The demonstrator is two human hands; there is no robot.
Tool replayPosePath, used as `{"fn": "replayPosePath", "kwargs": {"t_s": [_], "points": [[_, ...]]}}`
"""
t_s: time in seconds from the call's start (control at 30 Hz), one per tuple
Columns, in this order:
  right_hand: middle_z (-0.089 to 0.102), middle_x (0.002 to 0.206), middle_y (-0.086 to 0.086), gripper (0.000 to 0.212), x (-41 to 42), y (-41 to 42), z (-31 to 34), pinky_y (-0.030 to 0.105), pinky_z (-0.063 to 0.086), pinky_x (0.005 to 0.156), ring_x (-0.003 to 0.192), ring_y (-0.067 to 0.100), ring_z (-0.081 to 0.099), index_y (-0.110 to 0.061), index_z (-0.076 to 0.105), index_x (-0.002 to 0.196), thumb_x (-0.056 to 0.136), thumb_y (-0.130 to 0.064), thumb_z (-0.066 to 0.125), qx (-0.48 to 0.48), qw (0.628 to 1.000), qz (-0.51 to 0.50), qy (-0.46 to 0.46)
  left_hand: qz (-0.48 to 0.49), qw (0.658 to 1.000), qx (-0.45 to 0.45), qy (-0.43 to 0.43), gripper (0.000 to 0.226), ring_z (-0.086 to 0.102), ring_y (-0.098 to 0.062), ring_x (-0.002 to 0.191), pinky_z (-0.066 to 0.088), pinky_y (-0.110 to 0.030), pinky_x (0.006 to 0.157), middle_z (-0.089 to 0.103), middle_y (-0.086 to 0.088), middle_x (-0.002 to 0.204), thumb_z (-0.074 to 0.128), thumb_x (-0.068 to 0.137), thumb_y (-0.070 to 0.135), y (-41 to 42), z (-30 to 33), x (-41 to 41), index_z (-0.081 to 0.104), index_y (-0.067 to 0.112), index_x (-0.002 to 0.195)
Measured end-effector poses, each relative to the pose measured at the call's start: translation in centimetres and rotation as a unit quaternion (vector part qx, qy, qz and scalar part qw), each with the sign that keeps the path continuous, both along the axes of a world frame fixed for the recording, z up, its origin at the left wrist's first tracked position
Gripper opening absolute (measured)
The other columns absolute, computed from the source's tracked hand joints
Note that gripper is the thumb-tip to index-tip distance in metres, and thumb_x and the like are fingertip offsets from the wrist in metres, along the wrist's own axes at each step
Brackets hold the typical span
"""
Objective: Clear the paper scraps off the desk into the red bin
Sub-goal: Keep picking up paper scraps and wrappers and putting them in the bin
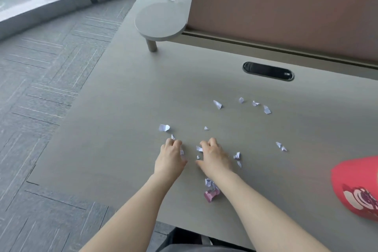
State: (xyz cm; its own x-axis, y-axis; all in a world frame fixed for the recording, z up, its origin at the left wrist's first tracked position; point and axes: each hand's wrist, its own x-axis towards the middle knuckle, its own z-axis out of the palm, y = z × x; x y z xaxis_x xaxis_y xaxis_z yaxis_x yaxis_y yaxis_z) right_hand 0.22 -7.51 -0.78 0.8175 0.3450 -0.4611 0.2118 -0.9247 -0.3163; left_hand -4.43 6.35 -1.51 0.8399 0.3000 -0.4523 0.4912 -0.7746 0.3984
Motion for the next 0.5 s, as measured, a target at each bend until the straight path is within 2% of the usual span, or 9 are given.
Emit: {"fn": "replayPosePath", "kwargs": {"t_s": [0.07, 0.2, 0.5], "points": [[0.041, 0.115, 0.008, 0.030, 0.1, 0.4, -0.4, 0.033, 0.036, 0.069, 0.101, 0.029, 0.050, -0.013, 0.048, 0.112, 0.087, -0.025, 0.061, 0.009, 1.000, -0.003, -0.005, 0.011, 1.000, -0.010, -0.010, 0.034, 0.047, -0.025, 0.107, 0.048, -0.036, 0.078, 0.046, -0.002, 0.116, 0.060, 0.080, 0.013, 0.0, -0.4, 0.1, 0.052, 0.014, 0.113], [0.048, 0.109, 0.010, 0.011, -0.1, 0.8, -1.2, 0.032, 0.032, 0.061, 0.085, 0.030, 0.051, -0.010, 0.053, 0.100, 0.093, -0.016, 0.049, 0.043, 0.999, -0.009, -0.009, 0.031, 0.998, -0.023, -0.048, 0.009, 0.053, -0.024, 0.088, 0.043, -0.033, 0.067, 0.053, -0.004, 0.100, 0.055, 0.083, 0.011, 0.0, -0.9, 0.2, 0.055, 0.010, 0.091], [0.053, 0.103, 0.009, 0.007, -0.4, 1.1, -2.0, 0.032, 0.031, 0.062, 0.087, 0.030, 0.058, -0.010, 0.055, 0.094, 0.094, -0.011, 0.048, 0.053, 0.998, -0.019, 0.005, 0.018, 0.999, -0.022, -0.015, 0.008, 0.056, -0.025, 0.085, 0.040, -0.029, 0.066, 0.060, -0.004, 0.092, 0.061, 0.086, 0.019, 0.0, -1.2, 0.5, 0.061, 0.012, 0.083]]}}
